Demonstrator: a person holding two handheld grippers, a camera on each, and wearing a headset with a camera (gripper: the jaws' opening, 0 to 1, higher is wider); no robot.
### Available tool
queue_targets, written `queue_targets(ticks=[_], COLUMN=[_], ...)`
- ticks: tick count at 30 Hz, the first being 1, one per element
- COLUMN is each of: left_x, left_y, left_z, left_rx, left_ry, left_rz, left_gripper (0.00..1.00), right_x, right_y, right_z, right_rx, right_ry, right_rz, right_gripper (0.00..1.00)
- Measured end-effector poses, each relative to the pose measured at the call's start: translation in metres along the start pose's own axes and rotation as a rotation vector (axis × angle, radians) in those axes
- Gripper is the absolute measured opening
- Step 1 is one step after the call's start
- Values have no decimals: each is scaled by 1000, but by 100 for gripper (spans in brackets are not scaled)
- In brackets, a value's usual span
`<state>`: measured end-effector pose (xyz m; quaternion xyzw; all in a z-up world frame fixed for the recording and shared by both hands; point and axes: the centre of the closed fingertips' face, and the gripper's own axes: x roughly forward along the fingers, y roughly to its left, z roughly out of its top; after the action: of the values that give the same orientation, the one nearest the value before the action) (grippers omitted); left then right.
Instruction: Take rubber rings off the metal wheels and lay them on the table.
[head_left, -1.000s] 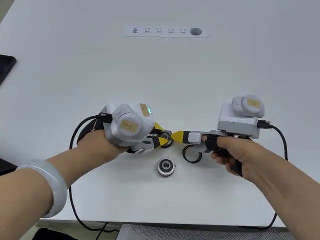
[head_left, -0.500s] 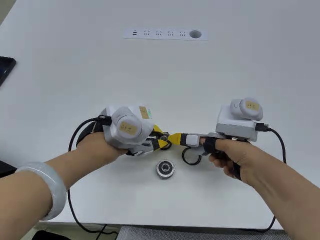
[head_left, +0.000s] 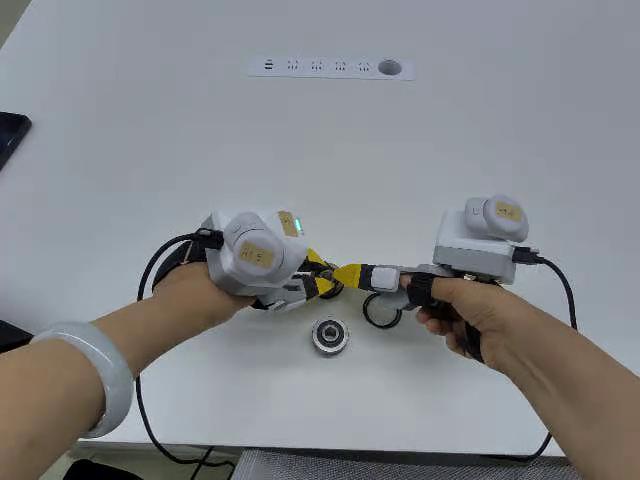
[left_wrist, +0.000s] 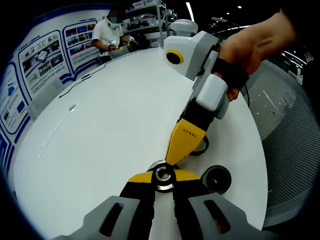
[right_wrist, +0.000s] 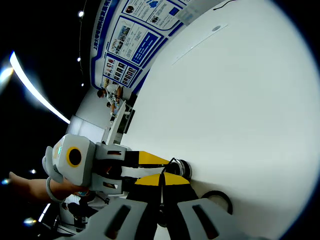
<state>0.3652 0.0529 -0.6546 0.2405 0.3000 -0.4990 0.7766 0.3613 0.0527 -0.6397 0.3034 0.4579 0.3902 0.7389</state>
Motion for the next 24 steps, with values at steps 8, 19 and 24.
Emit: queue_targets(ticks=[8,19,24], left_x=[0,1,-3], left_y=[-1,-1,-4], left_z=[0,2,4], left_rx=[-8,13,22], left_ry=[-3,-14,-20], left_rz=[0,-1,-4], left_gripper=[14,14,18], right_x=[1,2,2], right_y=[-3,-10,-11], right_z=[0,0,0], right_rx=[5,10,10], right_ry=[-14,-17,-19], right_rz=[-17,-37,-44], right_gripper=[1,1,2])
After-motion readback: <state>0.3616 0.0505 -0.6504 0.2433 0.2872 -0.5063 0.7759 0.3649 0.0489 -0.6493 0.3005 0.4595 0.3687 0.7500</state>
